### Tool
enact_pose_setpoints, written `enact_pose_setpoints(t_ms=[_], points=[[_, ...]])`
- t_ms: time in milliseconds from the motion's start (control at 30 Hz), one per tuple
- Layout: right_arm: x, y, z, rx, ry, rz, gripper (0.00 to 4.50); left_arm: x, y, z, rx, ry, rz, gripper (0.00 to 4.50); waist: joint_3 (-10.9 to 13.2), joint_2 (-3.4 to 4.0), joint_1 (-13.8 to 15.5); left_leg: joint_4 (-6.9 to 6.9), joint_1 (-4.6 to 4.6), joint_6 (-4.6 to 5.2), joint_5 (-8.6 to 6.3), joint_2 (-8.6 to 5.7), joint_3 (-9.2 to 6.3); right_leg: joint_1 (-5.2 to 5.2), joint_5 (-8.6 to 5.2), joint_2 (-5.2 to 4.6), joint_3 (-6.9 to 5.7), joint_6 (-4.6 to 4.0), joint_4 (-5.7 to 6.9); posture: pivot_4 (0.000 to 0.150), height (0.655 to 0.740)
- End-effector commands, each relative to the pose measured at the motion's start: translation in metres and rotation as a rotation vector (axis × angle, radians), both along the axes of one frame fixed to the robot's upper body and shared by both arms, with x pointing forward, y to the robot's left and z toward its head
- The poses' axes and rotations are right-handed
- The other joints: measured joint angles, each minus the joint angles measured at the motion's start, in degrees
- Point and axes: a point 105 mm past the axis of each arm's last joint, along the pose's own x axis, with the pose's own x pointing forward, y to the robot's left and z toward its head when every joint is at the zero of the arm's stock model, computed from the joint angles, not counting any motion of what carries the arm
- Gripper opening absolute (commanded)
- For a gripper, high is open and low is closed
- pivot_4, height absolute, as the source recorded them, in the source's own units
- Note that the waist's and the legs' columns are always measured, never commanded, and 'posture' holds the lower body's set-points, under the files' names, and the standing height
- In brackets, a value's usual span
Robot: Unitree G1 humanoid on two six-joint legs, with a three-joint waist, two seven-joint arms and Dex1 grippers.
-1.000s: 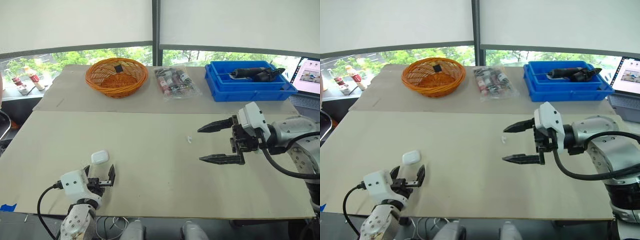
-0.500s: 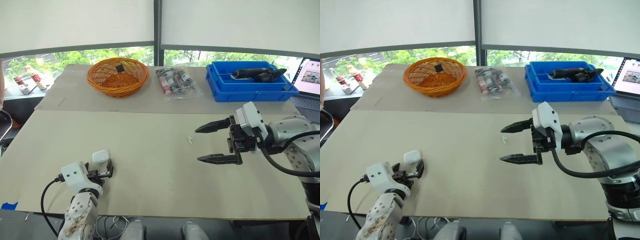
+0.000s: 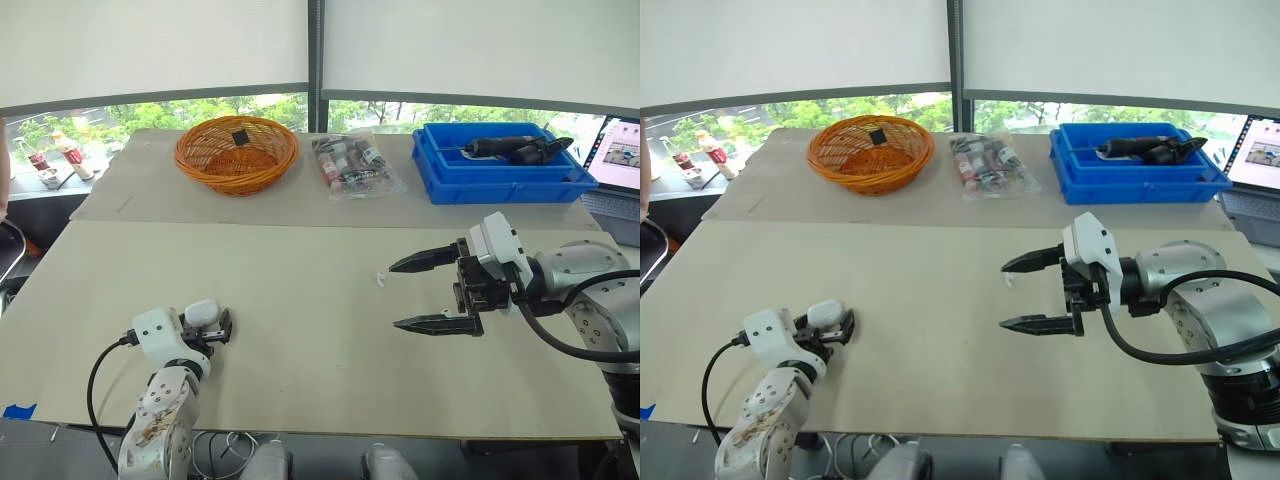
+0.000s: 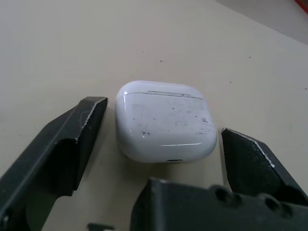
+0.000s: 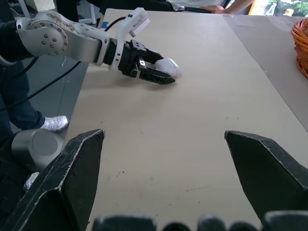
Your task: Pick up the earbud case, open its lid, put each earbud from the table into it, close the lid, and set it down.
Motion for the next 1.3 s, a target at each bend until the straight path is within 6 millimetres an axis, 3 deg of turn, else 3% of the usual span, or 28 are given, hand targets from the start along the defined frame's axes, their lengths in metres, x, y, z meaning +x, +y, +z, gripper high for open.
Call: enact_pose_setpoints(t_ms=[33, 67, 333, 567, 800, 967, 1300], points=[[-0.005, -0.001, 0.011, 0.013, -0.045, 0.007, 4.5, -0.003, 0.004, -0.008, 0.01, 0.035, -0.023, 2.88, 0.0, 0.0, 0.0, 0.0, 0.0, 0.0, 0.0, 0.0, -0.01, 0.0, 0.0, 0.0, 0.0, 0.0, 0.0, 0.15, 0.74], [-0.005, -0.001, 0.01, 0.011, -0.046, 0.002, 4.5, -0.003, 0.007, -0.007, 0.023, 0.035, -0.035, 2.6, 0.0, 0.0, 0.0, 0.0, 0.0, 0.0, 0.0, 0.0, -0.01, 0.0, 0.0, -0.01, 0.0, 0.0, 0.0, 0.15, 0.74], [-0.007, -0.008, 0.006, -0.007, -0.044, -0.047, 4.5, 0.001, -0.01, 0.002, 0.205, -0.01, -0.45, 2.6, 0.0, 0.04, 0.0, -0.04, 0.02, 0.0, 0.0, 0.0, -0.02, 0.0, 0.0, -0.01, 0.0, 0.0, -0.04, 0.15, 0.74], [-0.011, -0.012, -0.017, -0.033, 0.121, -0.212, 4.5, -0.007, -0.08, 0.028, 0.199, -0.216, -0.955, 2.6, 0.0, 0.03, 0.0, -0.04, -0.04, 0.0, 0.0, 0.0, -0.06, -0.02, 0.0, -0.05, -0.02, -0.01, -0.06, 0.15, 0.74], [-0.021, 0.014, -0.033, 0.054, 0.516, -0.307, 4.5, -0.022, -0.132, 0.046, 0.322, -0.459, -1.305, 2.6, 0.0, 0.03, -0.6, -0.07, -0.04, 0.0, 0.0, 0.04, -0.09, -0.04, 0.01, 0.01, 0.01, -0.02, -0.04, 0.15, 0.74], [-0.017, 0.039, -0.037, 0.123, 0.645, -0.32, 4.5, -0.021, -0.146, 0.057, 0.38, -0.597, -1.368, 2.6, 0.0, 0.03, -0.8, -0.03, -0.08, 0.01, 0.0, 0.02, -0.07, -0.06, 0.01, 0.02, 0.0, -0.02, -0.04, 0.15, 0.74], [-0.012, 0.052, -0.043, 0.161, 0.75, -0.346, 4.5, -0.018, -0.151, 0.065, 0.396, -0.678, -1.368, 2.6, 0.0, 0.04, -1.2, 0.0, -0.1, 0.01, 0.0, 0.01, -0.07, -0.07, 0.01, 0.04, -0.06, -0.01, -0.01, 0.15, 0.74]])
